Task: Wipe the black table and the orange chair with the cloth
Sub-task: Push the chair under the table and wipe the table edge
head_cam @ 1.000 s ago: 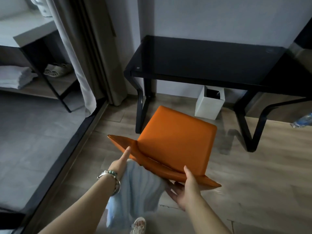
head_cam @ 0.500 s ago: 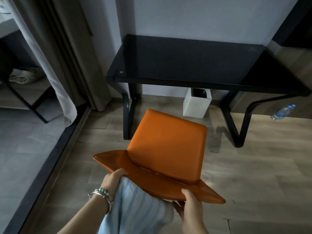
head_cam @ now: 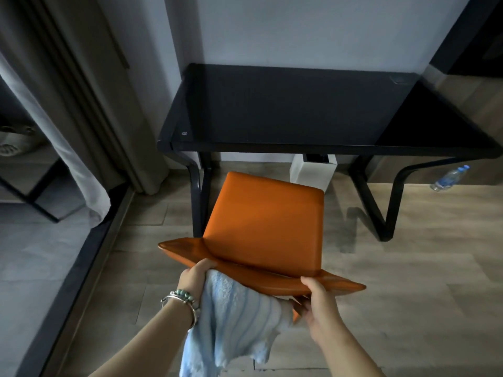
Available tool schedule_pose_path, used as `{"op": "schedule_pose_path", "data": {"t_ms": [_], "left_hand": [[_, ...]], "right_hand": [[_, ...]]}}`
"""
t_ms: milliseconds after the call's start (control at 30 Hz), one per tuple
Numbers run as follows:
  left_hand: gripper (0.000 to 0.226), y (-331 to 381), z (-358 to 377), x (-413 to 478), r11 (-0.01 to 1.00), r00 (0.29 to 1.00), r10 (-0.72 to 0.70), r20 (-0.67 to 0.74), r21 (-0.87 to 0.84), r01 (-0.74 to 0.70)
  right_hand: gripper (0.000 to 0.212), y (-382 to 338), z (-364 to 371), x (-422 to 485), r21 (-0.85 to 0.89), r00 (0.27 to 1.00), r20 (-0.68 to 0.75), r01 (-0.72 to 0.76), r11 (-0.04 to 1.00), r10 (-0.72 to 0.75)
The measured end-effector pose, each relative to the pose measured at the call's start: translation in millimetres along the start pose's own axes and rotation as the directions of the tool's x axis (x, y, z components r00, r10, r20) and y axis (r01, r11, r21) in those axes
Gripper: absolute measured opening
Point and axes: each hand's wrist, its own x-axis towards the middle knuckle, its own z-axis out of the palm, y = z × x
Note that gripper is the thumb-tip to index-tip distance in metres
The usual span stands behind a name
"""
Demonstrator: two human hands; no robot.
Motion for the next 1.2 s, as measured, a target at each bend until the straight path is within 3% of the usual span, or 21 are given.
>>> {"op": "schedule_pose_path", "data": {"t_ms": [100, 200, 367, 567, 1100, 1200], "left_hand": [[0.028, 10, 13, 16, 1.000, 1.000, -0.014, -0.003, 0.007, 0.014], [0.036, 21, 29, 30, 1.000, 1.000, -0.018, -0.014, -0.009, 0.018], [0.034, 49, 60, 51, 0.999, 0.999, -0.026, -0.029, -0.026, 0.025], [0.031, 77, 101, 73, 0.996, 0.998, -0.023, -0.063, -0.084, 0.017], [0.047, 150, 147, 152, 0.994, 0.995, -0.044, -0.094, -0.106, 0.034], [0.070, 165, 150, 167, 0.995, 0.993, -0.043, -0.108, -0.098, 0.033]], "right_hand": [[0.022, -17, 5, 19, -0.020, 1.000, 0.024, 0.005, 1.000, -0.004], [0.020, -36, 10, 41, -0.054, 0.998, 0.064, -0.005, 0.999, 0.008], [0.037, -70, 21, 83, -0.089, 0.994, 0.111, -0.008, 0.996, 0.018], [0.038, -115, 34, 133, -0.133, 0.984, 0.169, -0.028, 0.991, 0.050], [0.049, -194, 94, 218, -0.293, 0.967, 0.198, -0.097, 0.951, 0.159], [0.050, -204, 109, 228, -0.307, 0.964, 0.193, -0.116, 0.945, 0.181]]}}
